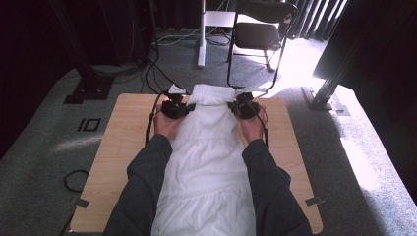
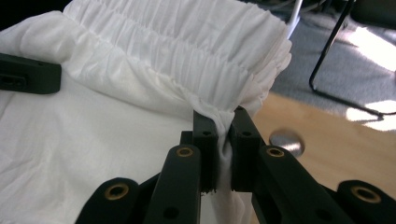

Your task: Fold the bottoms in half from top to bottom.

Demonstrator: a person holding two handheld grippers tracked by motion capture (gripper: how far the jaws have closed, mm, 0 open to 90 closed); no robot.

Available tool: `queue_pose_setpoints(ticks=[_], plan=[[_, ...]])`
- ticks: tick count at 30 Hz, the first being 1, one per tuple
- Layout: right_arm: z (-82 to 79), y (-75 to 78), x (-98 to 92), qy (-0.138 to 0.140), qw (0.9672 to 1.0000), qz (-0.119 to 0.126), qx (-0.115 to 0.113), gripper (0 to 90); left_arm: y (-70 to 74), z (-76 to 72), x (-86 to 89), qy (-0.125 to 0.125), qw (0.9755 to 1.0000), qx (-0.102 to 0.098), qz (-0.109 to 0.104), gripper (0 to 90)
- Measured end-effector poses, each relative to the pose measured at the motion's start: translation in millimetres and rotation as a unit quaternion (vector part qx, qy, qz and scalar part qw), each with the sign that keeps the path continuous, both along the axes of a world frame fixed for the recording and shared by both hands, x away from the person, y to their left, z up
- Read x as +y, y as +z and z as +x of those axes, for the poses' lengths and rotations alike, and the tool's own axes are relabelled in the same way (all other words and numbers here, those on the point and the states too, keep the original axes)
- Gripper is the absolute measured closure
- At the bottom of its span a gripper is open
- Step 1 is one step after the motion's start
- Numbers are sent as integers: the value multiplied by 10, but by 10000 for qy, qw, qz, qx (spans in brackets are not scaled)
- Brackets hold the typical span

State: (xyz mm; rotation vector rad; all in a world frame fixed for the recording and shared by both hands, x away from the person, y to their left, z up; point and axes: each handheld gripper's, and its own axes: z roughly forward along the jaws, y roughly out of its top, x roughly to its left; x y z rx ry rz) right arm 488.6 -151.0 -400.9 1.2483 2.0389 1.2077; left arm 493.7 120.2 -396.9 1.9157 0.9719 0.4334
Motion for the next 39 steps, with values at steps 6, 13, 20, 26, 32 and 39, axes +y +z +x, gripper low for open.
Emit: queue_pose_setpoints(ticks=[6,13,20,26,32,39], plan=[[-155,167,-41,174,9996,-34,-203,837,118,-163,22,-306,9995,-95,70,846],[-665,130,-128,593,9976,-21,-369,836,173,-658,69,-790,9961,-170,359,839],[-1316,-93,-185,1069,9936,52,-371,834,-54,-1348,137,-1010,9938,-233,395,837],[-1702,-437,-170,1324,9911,-94,-122,832,-566,-1837,208,-1114,9934,86,244,831],[-1944,-934,-92,1422,9881,-439,376,826,-1111,-2066,184,-1105,9906,687,431,828],[-1913,-1300,-20,1410,9841,-663,858,818,-1464,-2032,127,-1020,9861,1073,759,827]])
